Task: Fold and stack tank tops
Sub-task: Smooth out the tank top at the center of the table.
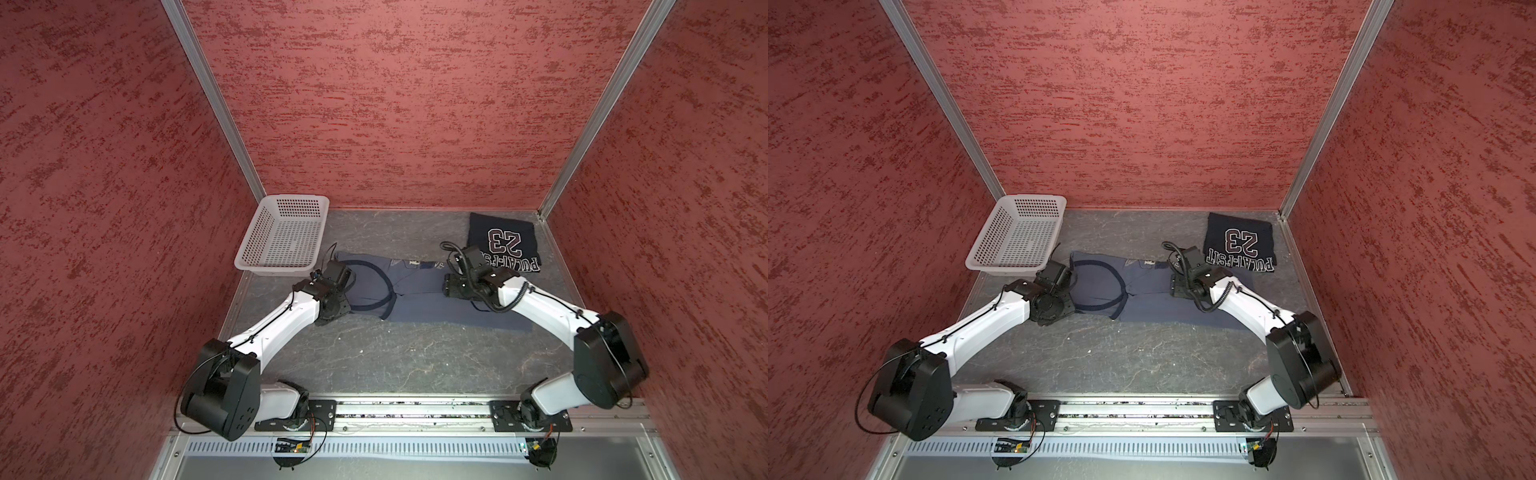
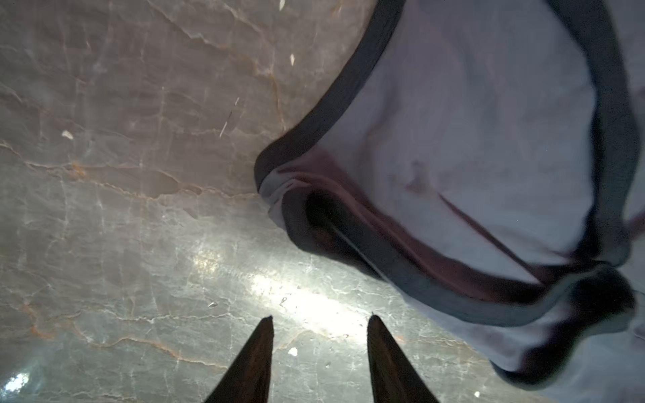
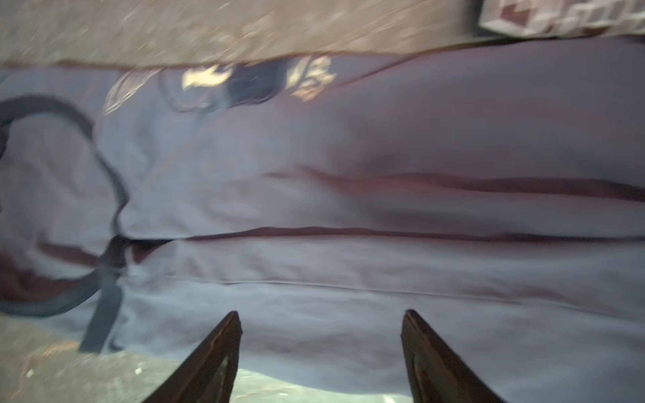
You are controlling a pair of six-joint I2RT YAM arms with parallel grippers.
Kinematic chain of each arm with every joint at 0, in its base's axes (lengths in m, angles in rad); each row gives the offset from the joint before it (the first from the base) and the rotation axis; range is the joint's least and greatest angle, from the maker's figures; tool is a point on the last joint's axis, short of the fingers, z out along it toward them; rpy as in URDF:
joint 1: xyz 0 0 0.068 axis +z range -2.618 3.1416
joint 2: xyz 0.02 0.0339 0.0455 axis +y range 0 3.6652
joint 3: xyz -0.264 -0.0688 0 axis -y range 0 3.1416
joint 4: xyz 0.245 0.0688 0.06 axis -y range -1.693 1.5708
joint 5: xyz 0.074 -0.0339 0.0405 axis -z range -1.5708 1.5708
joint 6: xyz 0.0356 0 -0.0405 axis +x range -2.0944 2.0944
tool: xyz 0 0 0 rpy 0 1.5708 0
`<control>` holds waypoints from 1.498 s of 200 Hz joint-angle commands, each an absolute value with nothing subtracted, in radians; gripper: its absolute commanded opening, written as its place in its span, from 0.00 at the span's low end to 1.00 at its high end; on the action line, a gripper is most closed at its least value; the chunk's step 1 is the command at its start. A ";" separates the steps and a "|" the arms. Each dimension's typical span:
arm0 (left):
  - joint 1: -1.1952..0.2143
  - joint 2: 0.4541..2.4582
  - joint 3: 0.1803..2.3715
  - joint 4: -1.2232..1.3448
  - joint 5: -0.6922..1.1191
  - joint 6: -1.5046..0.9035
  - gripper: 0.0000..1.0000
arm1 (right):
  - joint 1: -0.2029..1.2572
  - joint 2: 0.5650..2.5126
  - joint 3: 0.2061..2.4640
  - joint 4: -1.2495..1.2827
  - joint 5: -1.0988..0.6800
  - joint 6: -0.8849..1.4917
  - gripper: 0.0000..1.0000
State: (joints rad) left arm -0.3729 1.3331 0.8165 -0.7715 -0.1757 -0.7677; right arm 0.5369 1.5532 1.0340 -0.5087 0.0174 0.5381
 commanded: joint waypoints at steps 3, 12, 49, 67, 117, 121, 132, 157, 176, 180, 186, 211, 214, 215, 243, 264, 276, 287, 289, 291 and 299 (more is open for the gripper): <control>-0.348 1.361 0.800 -0.683 -0.154 -0.785 0.43 | 0.604 1.621 1.096 -0.434 -0.053 0.585 0.73; -0.343 1.373 0.800 -0.656 -0.158 -0.775 0.43 | 0.622 1.642 1.112 -0.423 -0.062 0.582 0.73; -0.306 1.445 0.819 -0.604 -0.156 -0.748 0.41 | 0.660 1.724 1.152 -0.428 -0.069 0.596 0.74; -0.299 1.470 0.832 -0.601 -0.167 -0.740 0.36 | 0.660 1.750 1.151 -0.464 -0.013 0.606 0.74; -0.290 1.502 0.846 -0.599 -0.190 -0.724 0.26 | 0.632 1.761 1.097 -0.485 0.056 0.617 0.74; -0.293 1.503 0.845 -0.592 -0.189 -0.724 0.27 | 0.629 1.760 1.092 -0.483 0.058 0.617 0.74; -0.294 1.505 0.847 -0.586 -0.186 -0.721 0.36 | 0.627 1.757 1.080 -0.475 0.063 0.612 0.74; -0.299 1.507 0.851 -0.577 -0.187 -0.719 0.40 | 0.625 1.758 1.067 -0.472 0.075 0.604 0.74; -0.299 1.511 0.861 -0.577 -0.193 -0.716 0.41 | 0.623 1.754 1.057 -0.471 0.087 0.601 0.74; -0.299 1.512 0.862 -0.577 -0.194 -0.714 0.40 | 0.622 1.753 1.056 -0.471 0.088 0.602 0.74; -0.299 1.513 0.865 -0.576 -0.196 -0.712 0.39 | 0.620 1.751 1.053 -0.469 0.090 0.601 0.74; -0.299 1.524 0.880 -0.583 -0.202 -0.706 0.29 | 0.617 1.752 1.045 -0.466 0.092 0.600 0.74; -0.299 1.526 0.880 -0.582 -0.203 -0.706 0.28 | 0.616 1.752 1.044 -0.466 0.090 0.600 0.74; -0.298 1.525 0.881 -0.583 -0.204 -0.706 0.28 | 0.615 1.753 1.043 -0.466 0.091 0.599 0.75; -0.297 1.511 0.884 -0.596 -0.211 -0.706 0.17 | 0.611 1.754 1.030 -0.475 0.112 0.598 0.74; -0.289 1.487 0.878 -0.605 -0.214 -0.707 0.11 | 0.600 1.752 1.013 -0.480 0.129 0.597 0.74; -0.283 1.470 0.873 -0.610 -0.215 -0.709 0.08 | 0.591 1.751 1.002 -0.482 0.135 0.594 0.74; -0.274 1.446 0.866 -0.614 -0.218 -0.710 0.05 | 0.583 1.749 0.992 -0.487 0.147 0.590 0.74; -0.273 1.444 0.863 -0.614 -0.218 -0.710 0.05 | 0.581 1.750 0.989 -0.488 0.148 0.588 0.74; -0.272 1.438 0.861 -0.615 -0.218 -0.711 0.05 | 0.580 1.749 0.988 -0.488 0.151 0.588 0.74; -0.262 1.417 0.852 -0.615 -0.216 -0.712 0.04 | 0.570 1.747 0.978 -0.491 0.164 0.585 0.74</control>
State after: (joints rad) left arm -0.2871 1.4841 0.8639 -0.6048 -0.1932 -0.7086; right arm 0.6029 1.7565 1.0164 -0.4610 0.0952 0.5907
